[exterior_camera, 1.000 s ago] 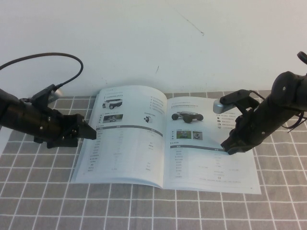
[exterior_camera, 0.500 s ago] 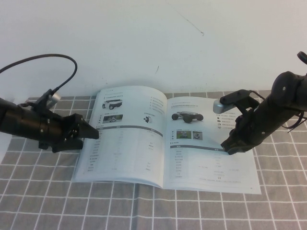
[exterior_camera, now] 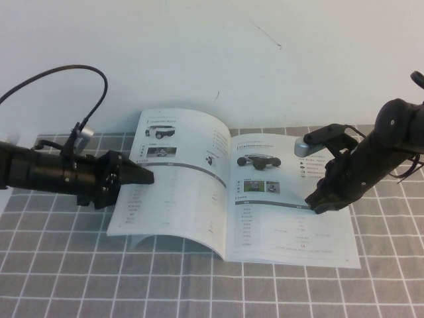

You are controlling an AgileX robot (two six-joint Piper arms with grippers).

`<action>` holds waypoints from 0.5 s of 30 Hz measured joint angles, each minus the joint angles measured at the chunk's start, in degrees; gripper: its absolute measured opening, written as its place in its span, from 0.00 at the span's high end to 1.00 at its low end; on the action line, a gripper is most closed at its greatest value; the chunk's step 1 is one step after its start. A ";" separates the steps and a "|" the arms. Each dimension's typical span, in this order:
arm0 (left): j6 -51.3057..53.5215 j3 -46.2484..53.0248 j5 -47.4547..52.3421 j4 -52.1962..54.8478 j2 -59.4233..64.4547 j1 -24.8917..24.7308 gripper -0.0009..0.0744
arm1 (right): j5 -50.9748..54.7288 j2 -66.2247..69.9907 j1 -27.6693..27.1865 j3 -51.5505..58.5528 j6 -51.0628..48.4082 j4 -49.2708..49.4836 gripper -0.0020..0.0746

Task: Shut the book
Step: Close the open book

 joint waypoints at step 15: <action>7.66 0.00 7.26 -20.03 0.11 -0.44 0.28 | 0.24 0.22 0.00 -0.79 0.00 0.00 0.98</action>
